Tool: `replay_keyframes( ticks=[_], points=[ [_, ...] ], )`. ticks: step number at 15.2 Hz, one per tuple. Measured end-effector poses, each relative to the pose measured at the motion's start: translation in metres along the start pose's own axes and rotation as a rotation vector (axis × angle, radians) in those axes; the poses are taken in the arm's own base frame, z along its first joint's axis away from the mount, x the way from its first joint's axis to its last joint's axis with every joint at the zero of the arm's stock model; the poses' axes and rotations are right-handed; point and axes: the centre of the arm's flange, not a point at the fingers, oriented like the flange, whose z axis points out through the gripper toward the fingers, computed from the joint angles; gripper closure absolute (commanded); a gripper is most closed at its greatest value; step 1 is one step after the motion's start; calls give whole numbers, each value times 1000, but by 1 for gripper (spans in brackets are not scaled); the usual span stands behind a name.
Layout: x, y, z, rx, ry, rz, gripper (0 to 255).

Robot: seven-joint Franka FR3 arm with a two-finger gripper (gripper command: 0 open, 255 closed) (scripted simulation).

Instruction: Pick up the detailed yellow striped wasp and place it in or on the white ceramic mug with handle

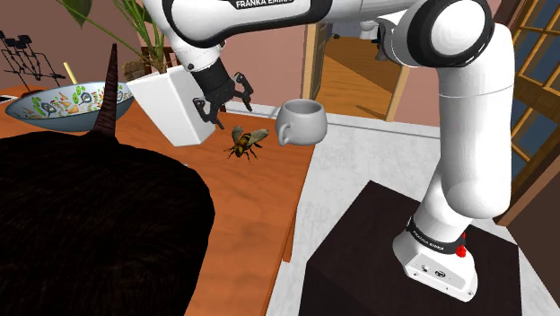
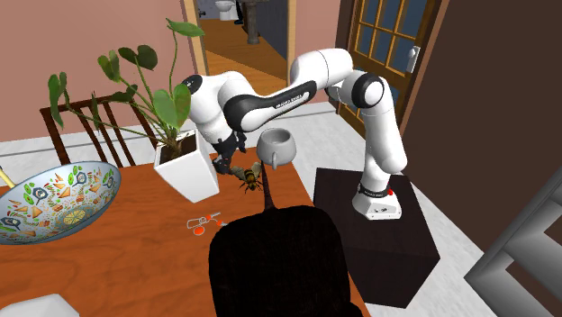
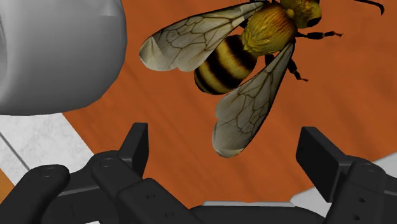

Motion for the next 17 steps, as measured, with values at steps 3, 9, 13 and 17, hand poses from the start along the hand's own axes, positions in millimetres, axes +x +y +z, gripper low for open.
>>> replay_keyframes(
  ticks=[3,9,13,17],
  points=[
    [-1,1,3,4,20,13,0],
    [-2,-2,18,26,40,8,0],
    [2,-11,36,16,18,-7,0],
    [5,-15,47,4,1,-10,255]
  ],
)
